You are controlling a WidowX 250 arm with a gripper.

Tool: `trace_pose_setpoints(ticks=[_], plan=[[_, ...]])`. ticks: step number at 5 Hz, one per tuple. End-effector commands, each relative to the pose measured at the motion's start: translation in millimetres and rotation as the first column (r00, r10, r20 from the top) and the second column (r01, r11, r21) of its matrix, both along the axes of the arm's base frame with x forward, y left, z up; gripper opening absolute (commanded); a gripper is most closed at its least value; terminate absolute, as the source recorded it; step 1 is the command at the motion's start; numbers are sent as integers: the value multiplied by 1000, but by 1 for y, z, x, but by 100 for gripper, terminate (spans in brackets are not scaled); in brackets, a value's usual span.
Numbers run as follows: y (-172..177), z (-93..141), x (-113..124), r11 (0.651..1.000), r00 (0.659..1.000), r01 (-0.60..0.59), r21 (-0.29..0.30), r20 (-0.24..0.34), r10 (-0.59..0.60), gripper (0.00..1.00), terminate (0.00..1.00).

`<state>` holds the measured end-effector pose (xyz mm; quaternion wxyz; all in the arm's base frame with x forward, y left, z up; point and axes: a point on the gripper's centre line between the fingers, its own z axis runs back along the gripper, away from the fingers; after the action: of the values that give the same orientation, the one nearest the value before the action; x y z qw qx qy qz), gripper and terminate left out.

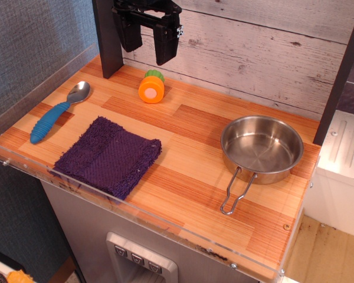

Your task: Move the spoon to the right side of the towel.

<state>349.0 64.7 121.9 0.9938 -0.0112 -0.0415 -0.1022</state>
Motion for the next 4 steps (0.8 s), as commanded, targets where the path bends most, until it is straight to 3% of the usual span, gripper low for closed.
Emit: trace_pose_setpoints(ticks=[1, 2, 3, 4], plan=[[0, 0, 0, 1000, 1000, 0, 0, 0, 0, 100, 0], [31, -5, -10, 999, 999, -30, 41, -31, 31, 100, 0], [71, -10, -30, 995, 999, -29, 99, -14, 31, 100, 0], [105, -20, -54, 985, 997, -52, 166, -44, 60, 100, 0]])
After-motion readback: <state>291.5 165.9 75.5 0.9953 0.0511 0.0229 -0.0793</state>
